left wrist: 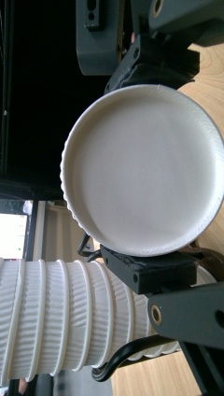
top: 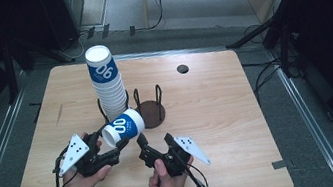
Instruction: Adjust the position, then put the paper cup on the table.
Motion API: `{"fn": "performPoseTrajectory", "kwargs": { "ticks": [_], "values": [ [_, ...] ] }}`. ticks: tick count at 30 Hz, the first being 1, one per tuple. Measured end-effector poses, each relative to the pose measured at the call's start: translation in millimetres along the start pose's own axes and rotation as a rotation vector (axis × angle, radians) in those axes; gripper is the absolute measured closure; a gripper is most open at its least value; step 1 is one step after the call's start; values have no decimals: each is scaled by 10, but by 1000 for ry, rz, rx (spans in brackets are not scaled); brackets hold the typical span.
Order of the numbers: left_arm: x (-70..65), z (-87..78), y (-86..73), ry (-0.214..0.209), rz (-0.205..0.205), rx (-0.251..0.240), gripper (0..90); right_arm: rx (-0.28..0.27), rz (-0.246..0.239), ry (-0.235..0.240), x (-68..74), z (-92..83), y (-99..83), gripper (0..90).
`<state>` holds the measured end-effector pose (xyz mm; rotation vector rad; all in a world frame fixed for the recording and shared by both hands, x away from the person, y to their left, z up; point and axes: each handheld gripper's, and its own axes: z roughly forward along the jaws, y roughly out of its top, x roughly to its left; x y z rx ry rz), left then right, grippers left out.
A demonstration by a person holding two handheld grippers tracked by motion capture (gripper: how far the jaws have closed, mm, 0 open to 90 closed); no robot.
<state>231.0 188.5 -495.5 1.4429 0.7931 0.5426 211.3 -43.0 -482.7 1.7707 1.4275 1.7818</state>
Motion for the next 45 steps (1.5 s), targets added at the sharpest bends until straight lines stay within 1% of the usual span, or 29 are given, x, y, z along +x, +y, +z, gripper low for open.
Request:
{"fn": "performPoseTrajectory", "kwargs": {
  "ticks": [3,6,8,13,15,17,19,21,24,27,30,31,35,37,41,43,45],
  "values": [
    [-20,6,-11,-2,-1,-8,279,1,45,-1,9,-1,-30,43],
    [-35,12,-18,0,0,-13,280,-8,95,10,12,-16,-51,43],
    [-33,13,-22,-4,-7,-15,280,-12,133,17,12,-15,-64,43],
    [-27,16,-25,-1,-13,-20,280,9,187,38,20,20,-97,37],
    [-24,17,-25,2,-10,-22,279,-7,175,35,34,24,-102,32],
    [-26,17,-26,1,-16,-25,280,-11,173,36,46,19,-105,30],
    [-26,23,-28,1,-17,-26,280,-13,177,32,44,23,-110,30],
    [-31,46,-28,-3,-18,-27,280,-9,199,31,44,13,-108,30],
    [-53,70,-29,-9,-20,-31,280,-17,202,28,35,-6,-100,30],
    [-73,74,-44,-12,-9,-22,280,-12,206,35,36,0,-106,30],
    [-59,69,-32,-5,-19,-34,280,-9,225,50,55,4,-114,28],
    [-56,63,-25,-2,-23,-40,280,-5,240,61,59,12,-114,25],
    [-49,48,-20,5,-17,-41,280,12,282,87,49,43,-115,15],
    [-52,50,-24,5,-16,-43,280,8,296,105,45,48,-111,11],
    [-66,53,-31,4,-10,-43,280,-4,347,140,62,53,-92,10],
    [-79,58,-36,3,-10,-44,280,3,397,174,69,68,-82,10],
    [-85,58,-36,3,-7,-44,280,9,438,194,72,87,-81,10]
  ]
}}
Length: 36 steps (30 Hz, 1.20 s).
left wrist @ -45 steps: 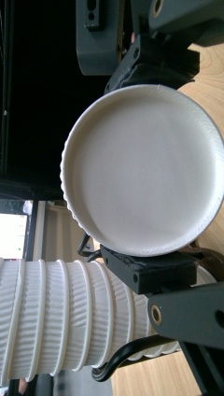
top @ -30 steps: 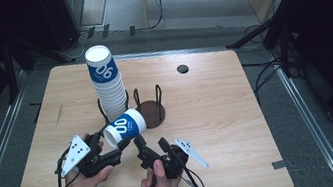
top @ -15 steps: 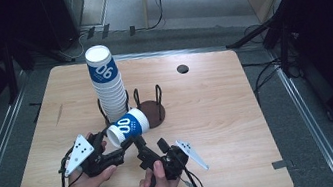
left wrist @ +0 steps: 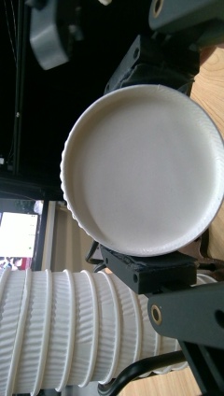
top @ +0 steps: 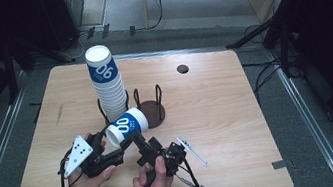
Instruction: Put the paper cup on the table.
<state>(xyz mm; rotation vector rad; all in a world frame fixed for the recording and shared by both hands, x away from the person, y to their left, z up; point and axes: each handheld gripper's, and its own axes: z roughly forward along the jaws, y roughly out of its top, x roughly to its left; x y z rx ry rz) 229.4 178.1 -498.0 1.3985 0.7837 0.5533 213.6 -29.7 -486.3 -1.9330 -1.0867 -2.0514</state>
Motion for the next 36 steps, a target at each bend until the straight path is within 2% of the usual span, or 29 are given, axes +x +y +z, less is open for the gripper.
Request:
{"fn": "performPoseTrajectory", "kwargs": {
  "ticks": [2,7,15,18,20,29,31,36],
  "values": [
    [-10,0,3,0,-3,-5,280,6,40,12,-2,17,-3,10],
    [-23,7,-7,-7,3,-4,280,14,95,27,-11,48,-13,11],
    [-33,5,-7,-15,-2,-8,280,32,246,58,-66,132,4,11],
    [-42,6,-4,-19,-1,-13,281,36,277,64,-90,161,6,10],
    [-46,5,-2,-23,-3,-15,280,28,280,59,-113,182,15,11],
    [-73,19,-13,-48,-9,-5,282,45,355,90,-201,270,56,11],
    [-80,21,-14,-52,-12,-4,282,42,348,92,-217,290,50,11],
    [-86,23,-17,-60,-16,1,283,50,373,102,-252,331,59,12]
  ]
}}
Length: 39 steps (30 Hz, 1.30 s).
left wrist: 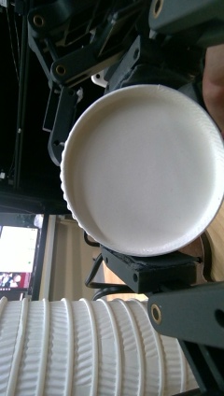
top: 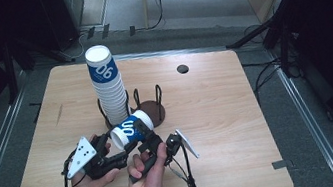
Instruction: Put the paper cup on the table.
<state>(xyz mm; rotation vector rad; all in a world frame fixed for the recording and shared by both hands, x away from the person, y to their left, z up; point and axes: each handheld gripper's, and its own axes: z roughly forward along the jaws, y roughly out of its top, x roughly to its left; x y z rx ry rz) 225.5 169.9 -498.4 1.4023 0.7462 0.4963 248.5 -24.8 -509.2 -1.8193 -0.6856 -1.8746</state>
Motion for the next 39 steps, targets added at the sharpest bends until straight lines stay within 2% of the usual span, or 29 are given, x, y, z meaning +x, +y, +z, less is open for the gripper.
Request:
{"fn": "performPoseTrajectory", "kwargs": {
  "ticks": [4,8,11,16,21,24,32,35,37,39],
  "values": [
    [-4,4,-5,-1,2,3,283,-5,4,18,7,14,29,12],
    [-6,5,-6,0,1,4,282,-13,-5,13,13,30,55,11],
    [5,4,-7,4,0,6,283,0,7,22,1,51,64,14],
    [27,4,-25,10,-2,10,282,12,22,17,-40,79,59,51],
    [33,-5,-20,14,-6,9,282,18,18,18,-55,87,49,88],
    [33,-8,-17,12,-2,10,281,26,27,21,-57,82,56,96],
    [27,-2,-16,-12,6,3,271,7,9,32,-44,37,51,116],
    [41,-13,0,-24,-24,15,264,0,-2,31,-43,35,46,125],
    [40,-28,11,-26,-28,22,258,-8,-18,35,-40,32,44,127],
    [43,-42,22,-49,-51,24,163,-17,-31,35,-34,25,52,128]
  ]
}}
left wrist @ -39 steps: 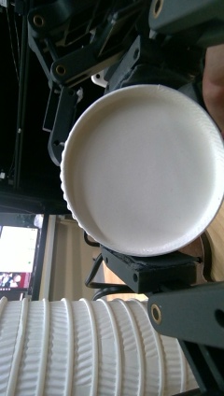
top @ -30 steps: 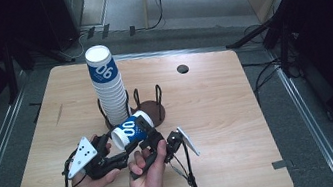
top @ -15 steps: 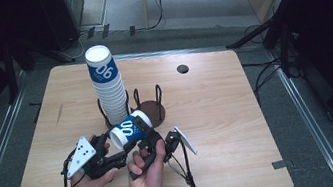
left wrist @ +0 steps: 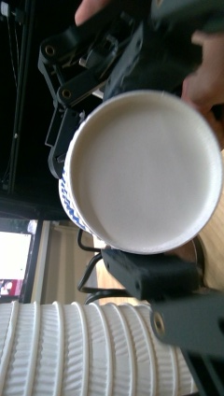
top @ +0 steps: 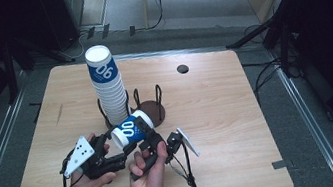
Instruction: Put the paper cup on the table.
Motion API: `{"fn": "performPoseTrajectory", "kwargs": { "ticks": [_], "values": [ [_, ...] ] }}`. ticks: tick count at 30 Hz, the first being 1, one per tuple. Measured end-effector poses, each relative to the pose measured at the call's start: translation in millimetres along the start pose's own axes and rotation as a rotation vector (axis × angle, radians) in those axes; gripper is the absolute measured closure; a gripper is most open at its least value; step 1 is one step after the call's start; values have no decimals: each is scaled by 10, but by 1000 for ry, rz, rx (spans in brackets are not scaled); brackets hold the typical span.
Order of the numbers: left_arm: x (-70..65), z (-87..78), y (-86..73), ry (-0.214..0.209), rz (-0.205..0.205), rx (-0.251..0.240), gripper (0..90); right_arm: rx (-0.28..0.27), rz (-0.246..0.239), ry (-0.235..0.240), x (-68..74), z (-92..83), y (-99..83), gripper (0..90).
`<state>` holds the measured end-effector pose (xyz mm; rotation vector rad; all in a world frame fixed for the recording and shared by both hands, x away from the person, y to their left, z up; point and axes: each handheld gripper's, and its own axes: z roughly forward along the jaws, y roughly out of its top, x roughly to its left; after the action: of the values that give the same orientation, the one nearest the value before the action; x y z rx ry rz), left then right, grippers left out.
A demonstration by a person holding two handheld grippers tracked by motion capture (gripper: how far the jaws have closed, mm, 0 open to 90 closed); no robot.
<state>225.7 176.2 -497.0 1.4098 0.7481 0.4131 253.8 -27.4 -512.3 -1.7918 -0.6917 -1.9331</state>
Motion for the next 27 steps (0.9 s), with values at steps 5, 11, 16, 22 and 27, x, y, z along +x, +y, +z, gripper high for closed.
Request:
{"fn": "performPoseTrajectory", "kwargs": {
  "ticks": [5,11,16,22,27],
  "values": [
    [19,-47,32,0,-27,6,68,-19,-27,-9,10,-24,42,130],
    [32,-94,67,73,-16,44,0,-53,-122,-8,57,-75,74,131],
    [49,-131,91,70,-36,50,0,-85,-189,-10,103,-123,134,132],
    [102,-171,95,65,-54,60,0,-126,-279,-26,157,-179,213,133],
    [162,-212,95,77,-64,70,0,-157,-386,-46,202,-206,251,133]
  ]
}}
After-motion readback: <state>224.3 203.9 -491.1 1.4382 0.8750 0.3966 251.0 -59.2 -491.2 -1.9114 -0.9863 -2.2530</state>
